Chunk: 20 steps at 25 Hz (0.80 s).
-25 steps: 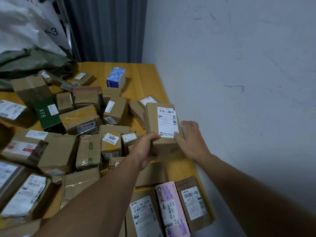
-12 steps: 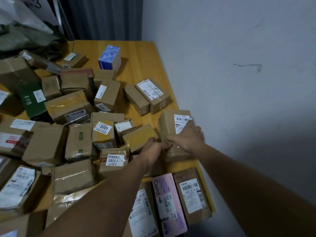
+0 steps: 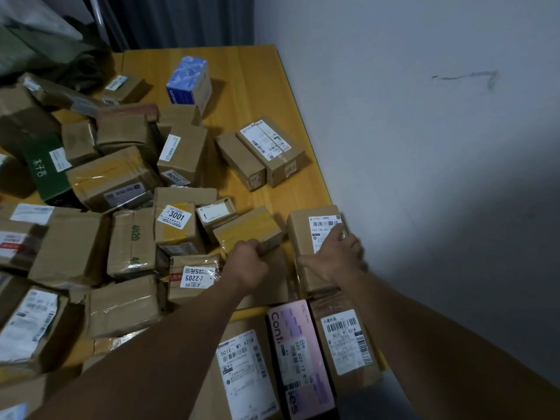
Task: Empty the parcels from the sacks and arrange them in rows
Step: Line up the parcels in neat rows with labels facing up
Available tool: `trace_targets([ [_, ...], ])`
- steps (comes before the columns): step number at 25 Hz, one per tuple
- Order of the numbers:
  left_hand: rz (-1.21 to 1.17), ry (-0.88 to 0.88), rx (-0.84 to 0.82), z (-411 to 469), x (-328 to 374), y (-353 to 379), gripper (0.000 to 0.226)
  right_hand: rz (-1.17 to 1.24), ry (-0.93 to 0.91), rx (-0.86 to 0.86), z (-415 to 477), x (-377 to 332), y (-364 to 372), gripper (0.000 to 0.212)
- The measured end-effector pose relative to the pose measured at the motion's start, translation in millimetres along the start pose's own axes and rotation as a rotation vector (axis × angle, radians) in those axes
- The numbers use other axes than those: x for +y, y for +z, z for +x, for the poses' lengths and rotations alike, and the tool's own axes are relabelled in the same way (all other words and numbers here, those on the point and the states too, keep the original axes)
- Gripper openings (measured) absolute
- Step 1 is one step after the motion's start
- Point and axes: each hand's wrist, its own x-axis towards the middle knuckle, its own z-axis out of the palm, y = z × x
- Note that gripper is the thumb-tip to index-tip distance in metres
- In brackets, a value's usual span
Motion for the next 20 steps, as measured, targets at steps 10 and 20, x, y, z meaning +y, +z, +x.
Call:
trace_targets([
  [10, 0.491, 0.104, -0.146, -11, -7, 3, 0.056, -0.080, -0.170, 0.157, 1, 3, 10, 0.098],
  [20, 0.827, 0.172, -0.122, -18, -16, 11, 0.097, -0.045, -0.507, 0.154, -5, -32, 12, 0.042],
])
